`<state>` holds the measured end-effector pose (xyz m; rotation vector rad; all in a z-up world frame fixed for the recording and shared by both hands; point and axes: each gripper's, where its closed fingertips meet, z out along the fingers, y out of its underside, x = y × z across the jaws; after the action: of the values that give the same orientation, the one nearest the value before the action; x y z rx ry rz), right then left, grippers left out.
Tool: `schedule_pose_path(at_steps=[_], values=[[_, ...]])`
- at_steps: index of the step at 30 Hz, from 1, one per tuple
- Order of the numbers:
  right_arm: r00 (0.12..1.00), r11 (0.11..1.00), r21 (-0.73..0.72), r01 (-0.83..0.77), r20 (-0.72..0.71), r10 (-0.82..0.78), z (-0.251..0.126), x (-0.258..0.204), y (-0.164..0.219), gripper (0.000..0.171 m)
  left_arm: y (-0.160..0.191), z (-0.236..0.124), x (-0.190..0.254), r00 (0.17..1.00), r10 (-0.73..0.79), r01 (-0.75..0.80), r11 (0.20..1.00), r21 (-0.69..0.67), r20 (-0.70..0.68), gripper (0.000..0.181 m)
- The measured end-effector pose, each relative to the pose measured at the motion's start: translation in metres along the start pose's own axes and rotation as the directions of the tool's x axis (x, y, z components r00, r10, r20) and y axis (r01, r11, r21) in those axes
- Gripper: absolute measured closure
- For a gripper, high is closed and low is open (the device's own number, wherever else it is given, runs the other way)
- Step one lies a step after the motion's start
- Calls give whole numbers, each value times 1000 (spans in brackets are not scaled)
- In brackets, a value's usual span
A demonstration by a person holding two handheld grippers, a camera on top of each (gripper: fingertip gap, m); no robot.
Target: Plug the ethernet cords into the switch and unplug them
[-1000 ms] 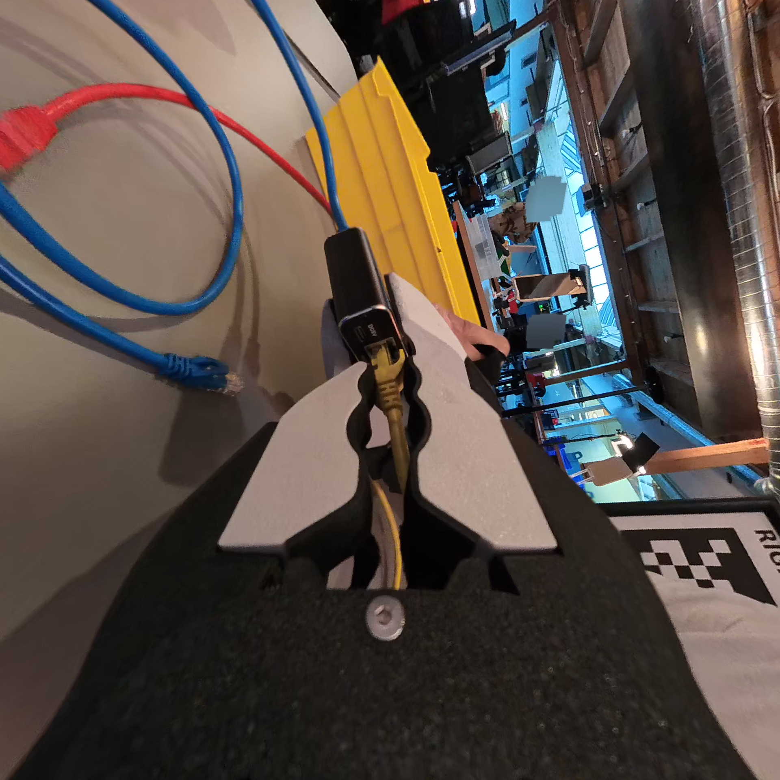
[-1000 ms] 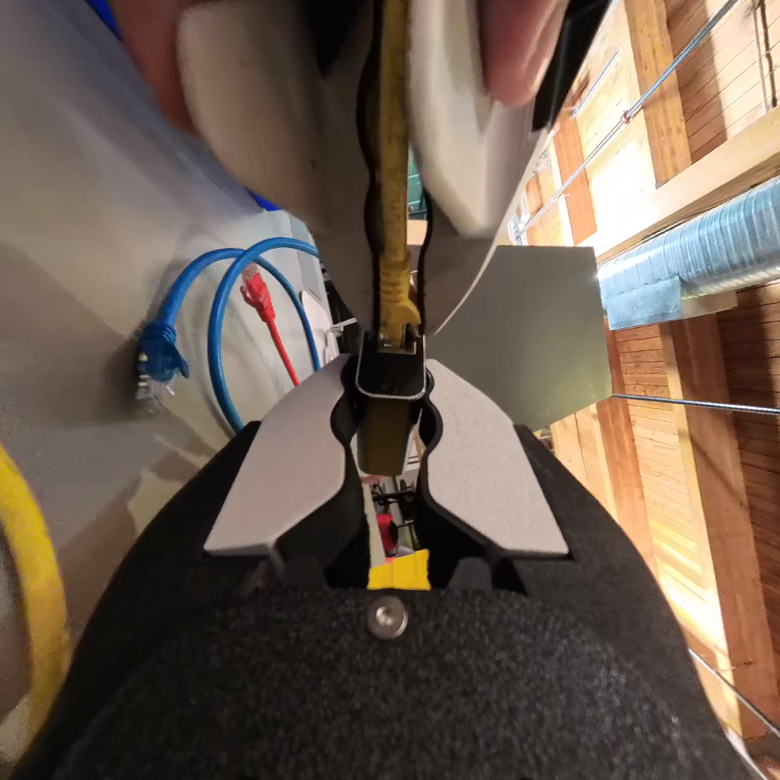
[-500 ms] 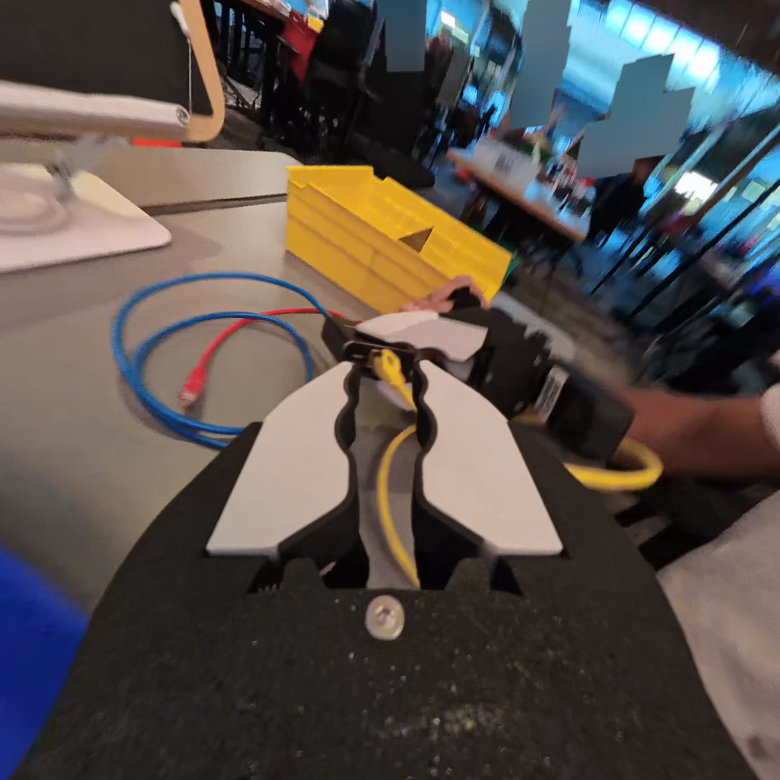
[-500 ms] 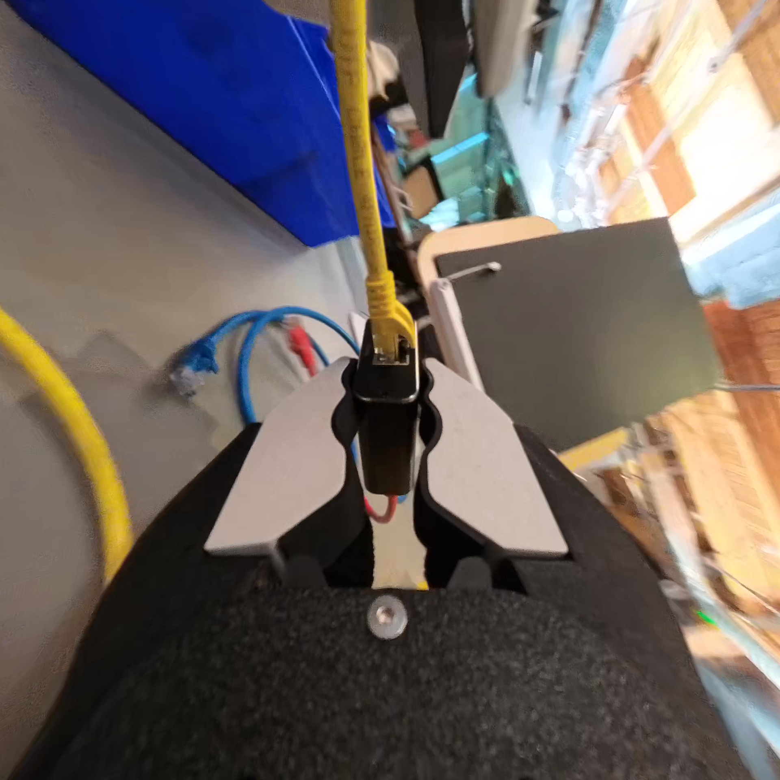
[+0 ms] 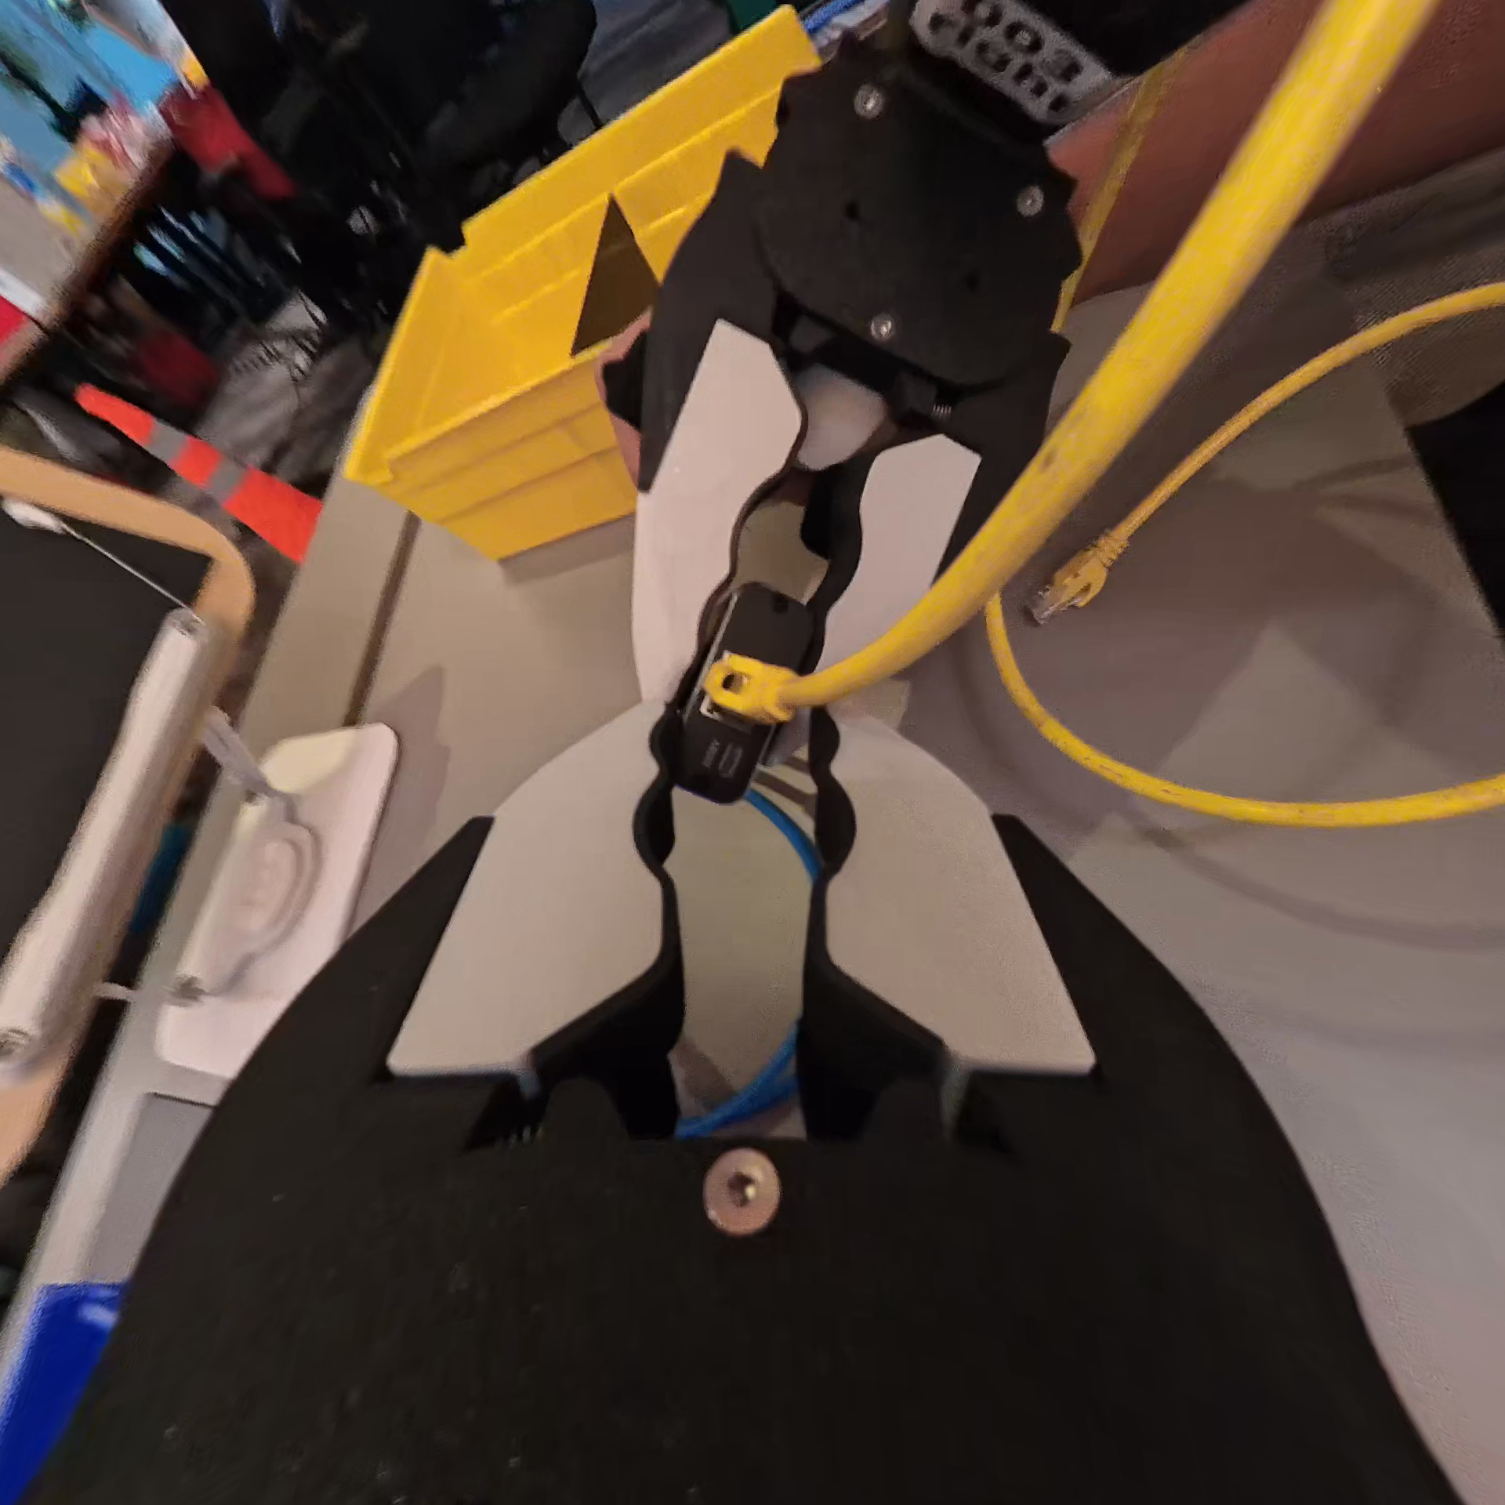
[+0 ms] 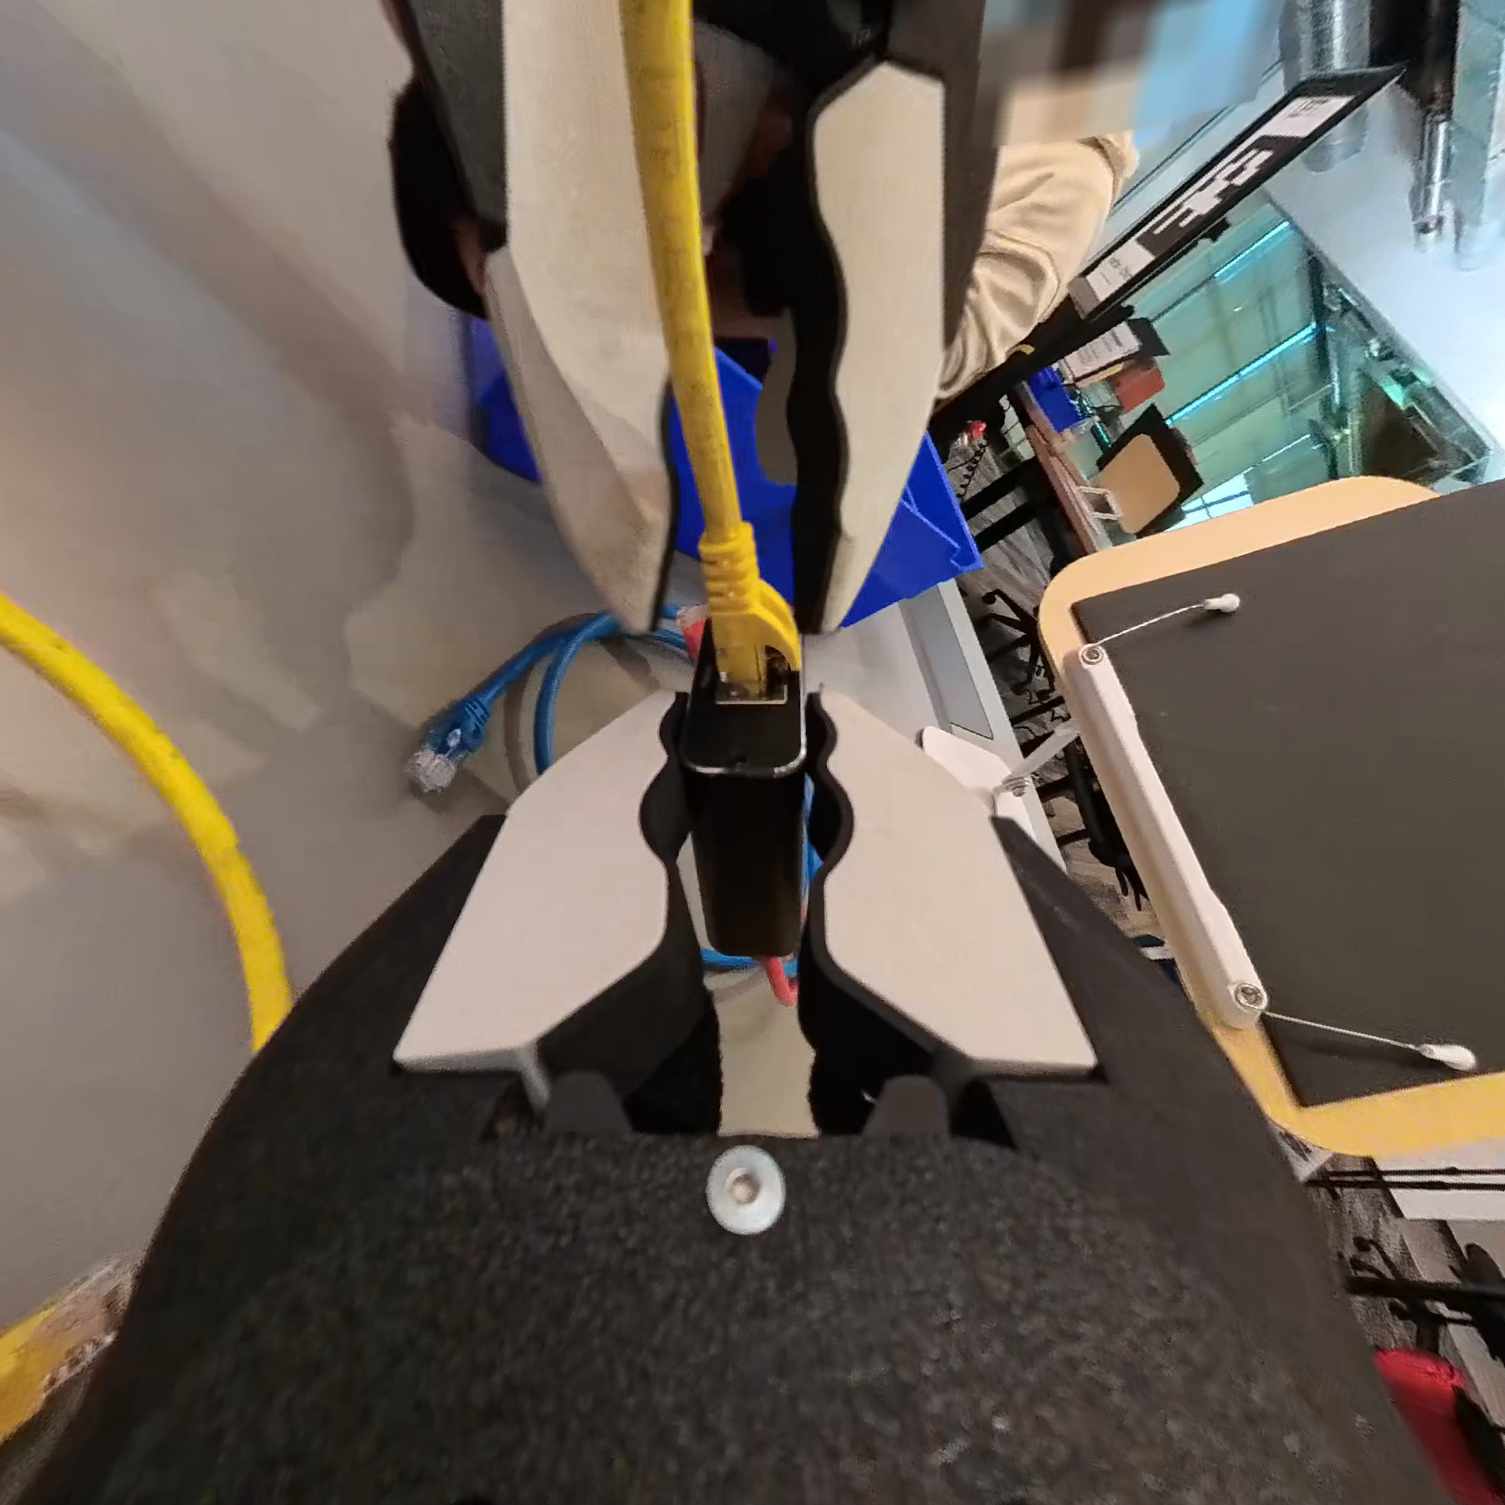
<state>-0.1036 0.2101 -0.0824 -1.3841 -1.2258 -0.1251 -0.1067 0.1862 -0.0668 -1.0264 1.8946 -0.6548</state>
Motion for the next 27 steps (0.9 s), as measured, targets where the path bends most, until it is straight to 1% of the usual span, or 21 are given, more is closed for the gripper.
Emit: schedule_pose_path(at_steps=[2,4,6,11,17,27], values=[[1000,1000,2,-9,10,9,0,-1,0,145,-5,-2,-3,994,104,-104,995,9,31,152],[1000,1000,13,-27,12,27,0,1,-1,145,-7,-2,-1,980,194,-195,981,9,41,161],[1000,1000,16,-24,18,24,0,0,-1,145,-8,-2,1,968,245,-246,969,20,43,165],[999,1000,17,-26,32,25,0,-2,1,145,-8,2,2,964,265,-266,964,17,17,165],[999,1000,1,-8,42,8,3,-6,3,145,1,11,3,966,259,-259,965,-34,3,162],[1000,1000,7,-17,26,16,3,-2,3,145,0,10,-3,954,294,-291,956,-49,68,165]])
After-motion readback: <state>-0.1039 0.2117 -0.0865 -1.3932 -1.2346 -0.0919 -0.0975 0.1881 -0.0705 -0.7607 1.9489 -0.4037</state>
